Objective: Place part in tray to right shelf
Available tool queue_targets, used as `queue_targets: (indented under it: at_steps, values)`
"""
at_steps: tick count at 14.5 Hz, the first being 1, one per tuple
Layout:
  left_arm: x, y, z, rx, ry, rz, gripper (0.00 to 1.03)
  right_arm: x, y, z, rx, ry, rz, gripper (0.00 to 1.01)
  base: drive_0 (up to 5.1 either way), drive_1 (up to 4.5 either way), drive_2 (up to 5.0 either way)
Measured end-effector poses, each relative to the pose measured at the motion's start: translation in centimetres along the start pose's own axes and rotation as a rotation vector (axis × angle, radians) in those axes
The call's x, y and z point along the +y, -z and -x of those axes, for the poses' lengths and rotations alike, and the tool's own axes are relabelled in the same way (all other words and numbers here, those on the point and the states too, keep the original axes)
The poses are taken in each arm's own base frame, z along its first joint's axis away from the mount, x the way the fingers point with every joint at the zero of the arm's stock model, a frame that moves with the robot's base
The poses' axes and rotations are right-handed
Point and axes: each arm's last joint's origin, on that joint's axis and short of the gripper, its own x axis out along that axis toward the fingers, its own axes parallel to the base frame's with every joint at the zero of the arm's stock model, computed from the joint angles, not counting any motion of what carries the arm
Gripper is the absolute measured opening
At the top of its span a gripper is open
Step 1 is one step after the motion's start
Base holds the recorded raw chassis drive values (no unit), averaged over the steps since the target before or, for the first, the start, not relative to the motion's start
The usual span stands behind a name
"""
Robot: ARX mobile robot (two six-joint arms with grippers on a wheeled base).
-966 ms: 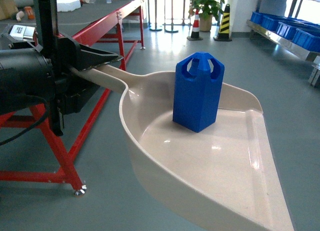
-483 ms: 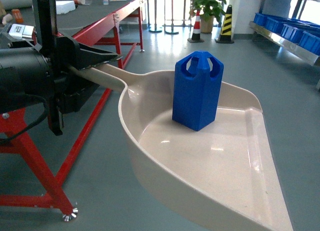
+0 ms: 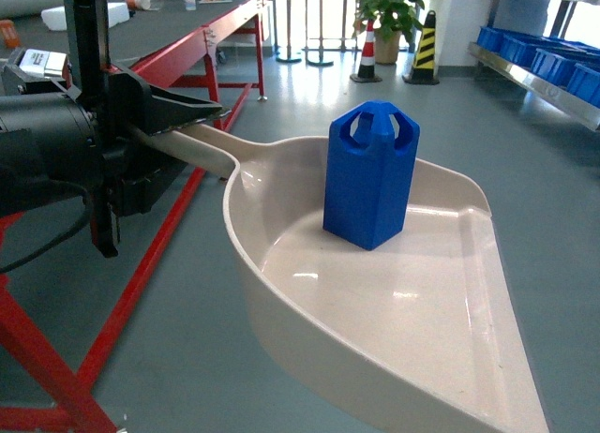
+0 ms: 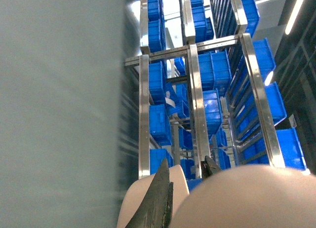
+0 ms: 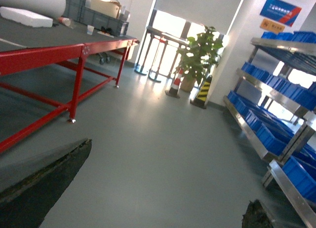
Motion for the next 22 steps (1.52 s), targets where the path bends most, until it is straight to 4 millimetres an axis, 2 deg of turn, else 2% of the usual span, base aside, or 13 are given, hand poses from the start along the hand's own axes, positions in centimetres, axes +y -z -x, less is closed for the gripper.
queue_targets:
  at_steps: [22]
  values:
    - [-0.06,0.0,-0.02,-0.001,0.005,-0.002,0.13,-0.01,-0.05,0.01,-0.003,0.001,0.0,0.98,0.0,4.34,-4.3]
